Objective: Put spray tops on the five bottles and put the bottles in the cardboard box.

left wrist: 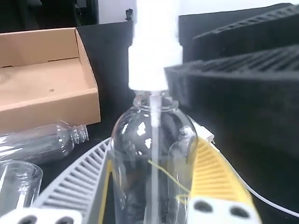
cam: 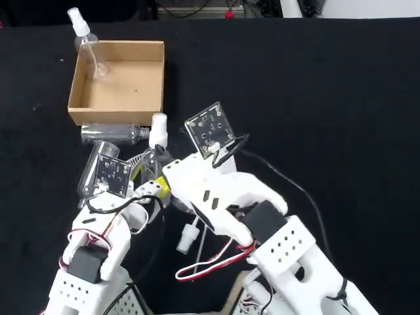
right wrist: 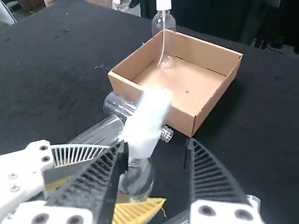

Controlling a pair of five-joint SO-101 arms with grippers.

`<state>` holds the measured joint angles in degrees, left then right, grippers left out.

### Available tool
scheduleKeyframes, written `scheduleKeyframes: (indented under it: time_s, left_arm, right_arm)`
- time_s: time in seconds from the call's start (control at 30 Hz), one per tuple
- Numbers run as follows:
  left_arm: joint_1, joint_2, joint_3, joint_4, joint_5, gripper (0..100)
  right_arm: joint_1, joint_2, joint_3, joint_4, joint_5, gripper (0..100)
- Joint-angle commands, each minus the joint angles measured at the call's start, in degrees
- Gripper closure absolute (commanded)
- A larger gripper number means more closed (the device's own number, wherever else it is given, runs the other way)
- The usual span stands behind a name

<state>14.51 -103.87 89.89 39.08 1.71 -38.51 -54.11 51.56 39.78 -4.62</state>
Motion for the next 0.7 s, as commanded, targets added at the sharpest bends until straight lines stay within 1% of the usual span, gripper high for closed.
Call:
scheduleKeyframes:
  time_s: [0.0, 0.23, 0.3, 0.4, 0.53, 0.67]
  left_arm:
    - [-0.7, -0.6, -4.4, -0.4, 0.7, 81]
    - [-0.7, -0.6, -4.4, -0.4, 0.7, 81]
    - [-0.7, -0.6, -4.4, -0.3, 0.7, 81]
    - [-0.7, -0.6, -4.7, -0.2, 0.7, 81]
    - [-0.7, -0.6, -5.1, -0.5, 0.7, 81]
    - [-0.8, -0.6, -5.0, -1.8, 0.7, 81]
  right_arm:
    - [0.5, -0.7, -6.7, 4.3, 0.4, 82.2]
    - [1.8, -0.7, -15.6, 12.9, 0.4, 82.2]
    - [4.0, -0.7, -17.1, 13.1, 0.4, 82.2]
    - [9.7, -0.5, -17.5, 12.7, 0.2, 82.2]
    - [16.5, -0.7, -12.3, 12.5, 0.0, 82.2]
    - [17.8, -0.3, -3.6, 10.6, 0.0, 82.2]
